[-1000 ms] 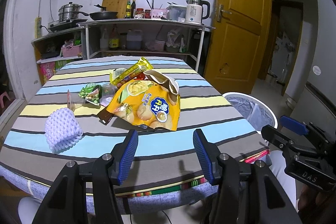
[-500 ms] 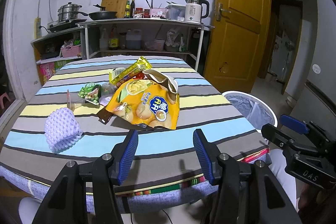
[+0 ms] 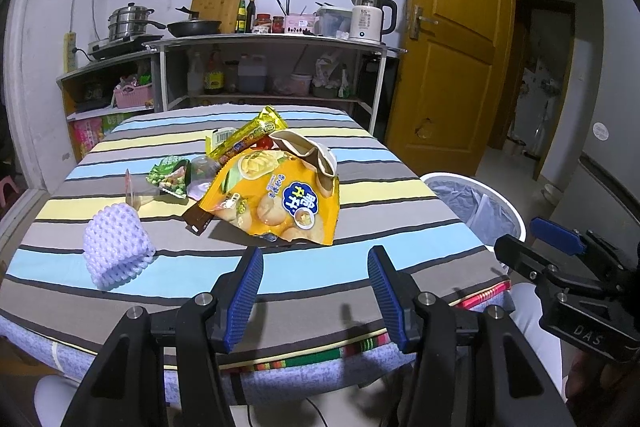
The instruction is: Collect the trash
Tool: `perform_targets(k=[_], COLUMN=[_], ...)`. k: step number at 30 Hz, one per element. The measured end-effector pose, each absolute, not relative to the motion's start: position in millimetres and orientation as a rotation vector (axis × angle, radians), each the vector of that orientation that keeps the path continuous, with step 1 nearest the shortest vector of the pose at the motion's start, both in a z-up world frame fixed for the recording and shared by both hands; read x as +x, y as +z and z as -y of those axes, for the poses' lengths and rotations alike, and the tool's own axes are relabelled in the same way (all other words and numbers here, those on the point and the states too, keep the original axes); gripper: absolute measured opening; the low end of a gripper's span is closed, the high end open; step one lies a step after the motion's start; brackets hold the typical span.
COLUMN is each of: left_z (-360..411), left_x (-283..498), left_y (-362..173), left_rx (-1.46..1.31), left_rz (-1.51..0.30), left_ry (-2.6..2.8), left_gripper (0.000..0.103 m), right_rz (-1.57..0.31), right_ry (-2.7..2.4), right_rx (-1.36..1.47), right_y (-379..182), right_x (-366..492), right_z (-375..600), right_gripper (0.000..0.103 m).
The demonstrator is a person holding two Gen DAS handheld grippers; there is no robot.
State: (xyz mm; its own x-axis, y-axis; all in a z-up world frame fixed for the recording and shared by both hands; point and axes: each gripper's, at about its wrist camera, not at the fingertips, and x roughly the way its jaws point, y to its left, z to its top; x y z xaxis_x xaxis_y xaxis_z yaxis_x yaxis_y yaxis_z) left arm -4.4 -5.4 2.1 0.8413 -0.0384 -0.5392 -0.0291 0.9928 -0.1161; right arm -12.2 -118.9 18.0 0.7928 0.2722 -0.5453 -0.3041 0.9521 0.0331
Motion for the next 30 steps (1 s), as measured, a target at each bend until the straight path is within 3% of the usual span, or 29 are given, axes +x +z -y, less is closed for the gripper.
perform_targets(k=[20, 30], left_z=[-2.3, -44.3], left_x=[4.3, 36.3], left_y=[-3.8, -2.5], left_rx=[-0.117, -0.114], left_rz=[-0.607, -0.606], left_ry=[-0.015, 0.076], left_gripper=[0.054, 0.054], right_rz=[-0.589, -0.584], right_ry=[0.332, 0.380], right_rx=[-0.069, -0.100], right_y=[13.8, 15.4], right_x=[-3.6, 21.9], right_z=[111.1, 89.1], right_gripper=[0.069, 0.069])
